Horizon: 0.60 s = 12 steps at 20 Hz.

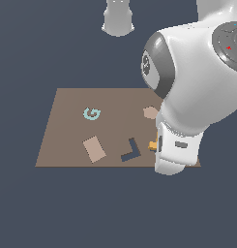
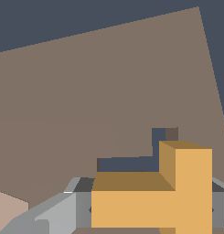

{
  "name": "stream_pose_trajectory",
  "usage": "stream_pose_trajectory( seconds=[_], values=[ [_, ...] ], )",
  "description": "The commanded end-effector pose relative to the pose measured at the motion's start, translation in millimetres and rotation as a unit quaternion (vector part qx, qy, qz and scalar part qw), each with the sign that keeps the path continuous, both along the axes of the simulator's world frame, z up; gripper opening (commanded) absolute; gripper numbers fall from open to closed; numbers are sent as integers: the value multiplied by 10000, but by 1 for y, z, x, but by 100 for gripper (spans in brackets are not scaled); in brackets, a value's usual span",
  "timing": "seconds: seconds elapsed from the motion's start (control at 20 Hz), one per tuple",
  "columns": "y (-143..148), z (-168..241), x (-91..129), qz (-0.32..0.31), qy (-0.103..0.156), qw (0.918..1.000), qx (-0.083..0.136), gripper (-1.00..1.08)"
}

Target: Insert a designated object into the corresponding slot on a board.

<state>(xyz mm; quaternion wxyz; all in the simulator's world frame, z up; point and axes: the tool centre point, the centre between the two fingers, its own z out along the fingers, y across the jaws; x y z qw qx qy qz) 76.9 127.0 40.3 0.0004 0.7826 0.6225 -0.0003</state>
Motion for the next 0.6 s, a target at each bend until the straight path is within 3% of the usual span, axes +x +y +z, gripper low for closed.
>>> stream_pose_trajectory(
  seconds=[0.0, 0.5, 0.55],
  values=[
    [4, 0, 2, 119, -1, 9999, -1, -100],
    [6, -10, 1, 158, 0, 9999, -1, -100],
    [6, -10, 1, 158, 0, 9999, -1, 100]
  ],
)
